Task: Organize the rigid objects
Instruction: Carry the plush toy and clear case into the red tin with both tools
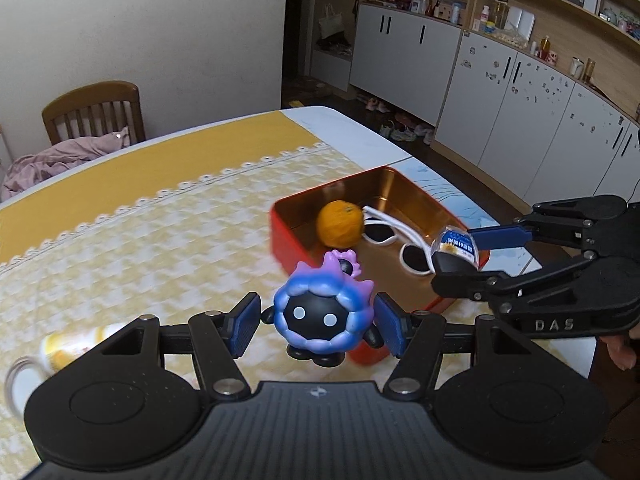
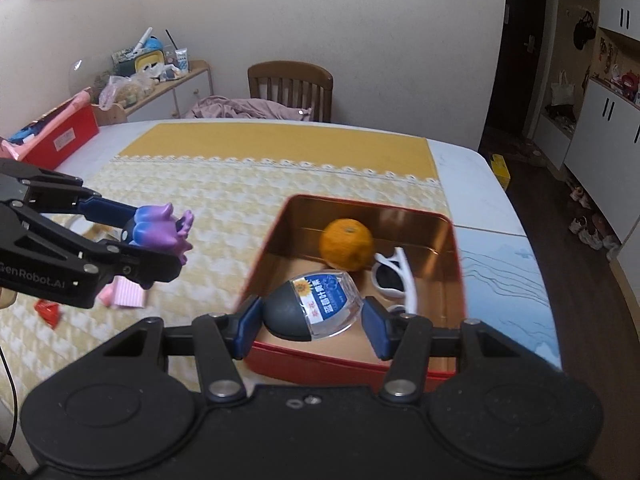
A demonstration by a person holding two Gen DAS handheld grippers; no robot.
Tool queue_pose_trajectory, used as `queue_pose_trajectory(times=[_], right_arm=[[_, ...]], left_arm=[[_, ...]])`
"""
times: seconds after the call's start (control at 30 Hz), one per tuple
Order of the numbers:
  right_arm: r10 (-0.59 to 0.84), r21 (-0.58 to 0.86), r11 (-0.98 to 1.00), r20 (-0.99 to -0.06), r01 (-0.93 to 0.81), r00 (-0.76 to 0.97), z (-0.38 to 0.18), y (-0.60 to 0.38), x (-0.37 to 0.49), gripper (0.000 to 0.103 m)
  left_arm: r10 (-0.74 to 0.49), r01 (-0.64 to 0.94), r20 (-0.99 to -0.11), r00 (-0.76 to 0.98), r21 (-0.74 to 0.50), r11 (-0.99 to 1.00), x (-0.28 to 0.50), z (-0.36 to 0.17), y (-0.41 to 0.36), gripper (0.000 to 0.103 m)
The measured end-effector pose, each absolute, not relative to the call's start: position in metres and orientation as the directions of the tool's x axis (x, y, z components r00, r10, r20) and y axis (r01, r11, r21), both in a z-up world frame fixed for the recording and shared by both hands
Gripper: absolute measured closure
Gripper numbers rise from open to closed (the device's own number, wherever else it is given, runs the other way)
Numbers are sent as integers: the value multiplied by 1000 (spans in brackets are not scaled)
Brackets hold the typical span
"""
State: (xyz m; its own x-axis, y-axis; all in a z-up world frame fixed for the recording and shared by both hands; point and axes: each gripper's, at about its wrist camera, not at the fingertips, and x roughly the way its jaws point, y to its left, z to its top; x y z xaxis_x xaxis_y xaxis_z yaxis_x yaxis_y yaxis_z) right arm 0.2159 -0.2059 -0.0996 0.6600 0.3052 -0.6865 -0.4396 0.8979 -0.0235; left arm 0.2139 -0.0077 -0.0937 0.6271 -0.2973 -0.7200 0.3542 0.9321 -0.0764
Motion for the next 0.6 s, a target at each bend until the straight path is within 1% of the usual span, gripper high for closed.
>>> queue_pose_trajectory(times=[0.33,0.5,0.6], right_arm=[[285,-66,884,-709,-464,645,-111,-246,263,49],[309,-39,871,-730,-489,609,-118,-255,297,49],[313,-54,855,-740,-516,595,-123,-252,313,49]], left_arm=[[-272,349,-757,594,-62,935,250,-116,-63,41],[-248,348,-769,589,-36,937,262,-125,-81,41],[-238,348,-776,583,-26,937,268,-131,-90,41]])
